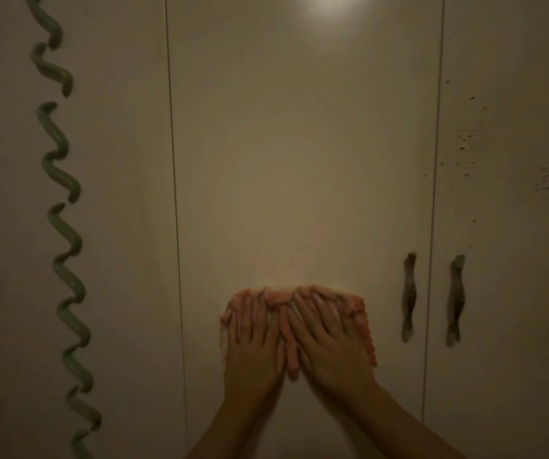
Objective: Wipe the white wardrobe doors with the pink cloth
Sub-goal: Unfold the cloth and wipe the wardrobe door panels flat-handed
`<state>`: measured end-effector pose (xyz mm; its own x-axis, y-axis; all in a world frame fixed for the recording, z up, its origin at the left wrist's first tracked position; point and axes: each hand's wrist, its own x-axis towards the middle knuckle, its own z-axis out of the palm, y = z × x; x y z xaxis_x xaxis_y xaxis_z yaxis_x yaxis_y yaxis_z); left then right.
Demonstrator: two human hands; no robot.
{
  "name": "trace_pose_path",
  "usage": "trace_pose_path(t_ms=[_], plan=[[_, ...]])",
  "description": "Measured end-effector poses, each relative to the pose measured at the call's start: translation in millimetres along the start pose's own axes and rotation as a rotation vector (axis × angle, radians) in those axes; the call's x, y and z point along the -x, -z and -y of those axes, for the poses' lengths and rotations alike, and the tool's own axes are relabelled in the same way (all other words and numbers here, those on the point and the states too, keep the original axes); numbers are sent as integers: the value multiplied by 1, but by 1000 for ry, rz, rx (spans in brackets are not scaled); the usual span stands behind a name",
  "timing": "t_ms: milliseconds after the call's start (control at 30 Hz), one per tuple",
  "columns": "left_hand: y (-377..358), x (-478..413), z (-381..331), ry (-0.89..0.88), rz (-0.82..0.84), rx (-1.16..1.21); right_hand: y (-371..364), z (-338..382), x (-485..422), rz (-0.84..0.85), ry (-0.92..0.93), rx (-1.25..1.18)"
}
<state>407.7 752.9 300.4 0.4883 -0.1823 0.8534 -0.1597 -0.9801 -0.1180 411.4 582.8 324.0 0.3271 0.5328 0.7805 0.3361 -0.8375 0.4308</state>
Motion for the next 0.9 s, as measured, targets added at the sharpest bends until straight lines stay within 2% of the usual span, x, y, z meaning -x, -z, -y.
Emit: trace_pose_path(t_ms=[267,400,700,900], plan=[[-28,46,-17,-4,128,-2,-22,10,53,118,-12,-18],[-23,39,-12,-47,73,21,-14,6,47,101,-2,-29],[32,-70,-5,-28,-120,48,30,-33,-48,18,-126,-43],[71,-150,-5,5,-156,-4,71,-75,-116,37,-143,-99]])
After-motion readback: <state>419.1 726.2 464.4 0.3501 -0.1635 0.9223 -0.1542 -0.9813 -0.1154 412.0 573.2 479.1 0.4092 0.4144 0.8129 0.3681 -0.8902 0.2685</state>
